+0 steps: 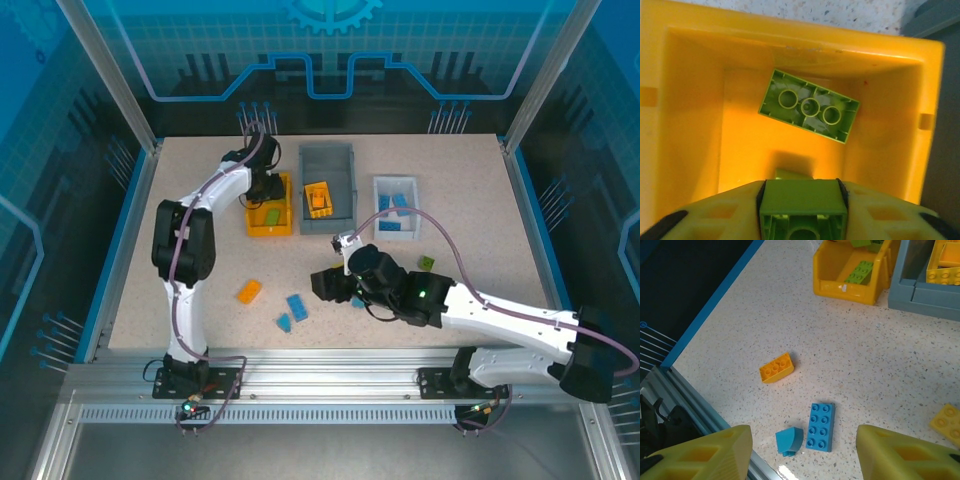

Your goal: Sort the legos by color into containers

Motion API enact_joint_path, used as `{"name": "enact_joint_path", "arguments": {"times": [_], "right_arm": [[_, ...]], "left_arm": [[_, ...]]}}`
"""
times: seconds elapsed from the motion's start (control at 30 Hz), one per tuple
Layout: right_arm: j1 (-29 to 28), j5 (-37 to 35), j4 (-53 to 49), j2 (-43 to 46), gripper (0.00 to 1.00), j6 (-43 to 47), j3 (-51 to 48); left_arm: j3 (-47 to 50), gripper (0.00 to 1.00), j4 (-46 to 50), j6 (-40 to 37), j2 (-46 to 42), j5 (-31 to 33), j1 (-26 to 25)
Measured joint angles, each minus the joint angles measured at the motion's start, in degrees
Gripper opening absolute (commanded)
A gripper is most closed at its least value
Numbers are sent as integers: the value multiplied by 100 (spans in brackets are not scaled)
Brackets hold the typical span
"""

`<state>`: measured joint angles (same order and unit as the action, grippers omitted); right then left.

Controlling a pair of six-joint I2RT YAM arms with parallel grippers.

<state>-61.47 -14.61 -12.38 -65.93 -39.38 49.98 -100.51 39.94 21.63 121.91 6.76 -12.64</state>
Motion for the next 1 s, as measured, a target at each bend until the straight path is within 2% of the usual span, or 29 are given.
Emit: {"name": "enact_joint_path", "arguments": {"times": [0.17,0.3,0.4,0.53,0.73,0.87,1.0], "right_arm": [[96,59,-31,-59,63,-2,0],[181,127,-90,-85,62,26,0],[190,133,-195,-177,62,120,13],[107,92,-525,-841,66,435,426],[-568,179,-625,-2487,78,1320,1532],[-741,337,-831,-3683,82,2033,2503],[-726,219,-1099,-4660,85,2664,3289]], "left_arm": [[-7,57,120,92,7,2,-24],[98,52,138,109,-249,0,-37],[435,50,94,166,-852,-2,-70],[1266,50,-70,315,-2238,4,-254],[3001,50,-199,817,-5069,109,-645],[3829,50,160,1213,-6972,308,-660],[4085,50,723,1528,-8286,461,-660]]}}
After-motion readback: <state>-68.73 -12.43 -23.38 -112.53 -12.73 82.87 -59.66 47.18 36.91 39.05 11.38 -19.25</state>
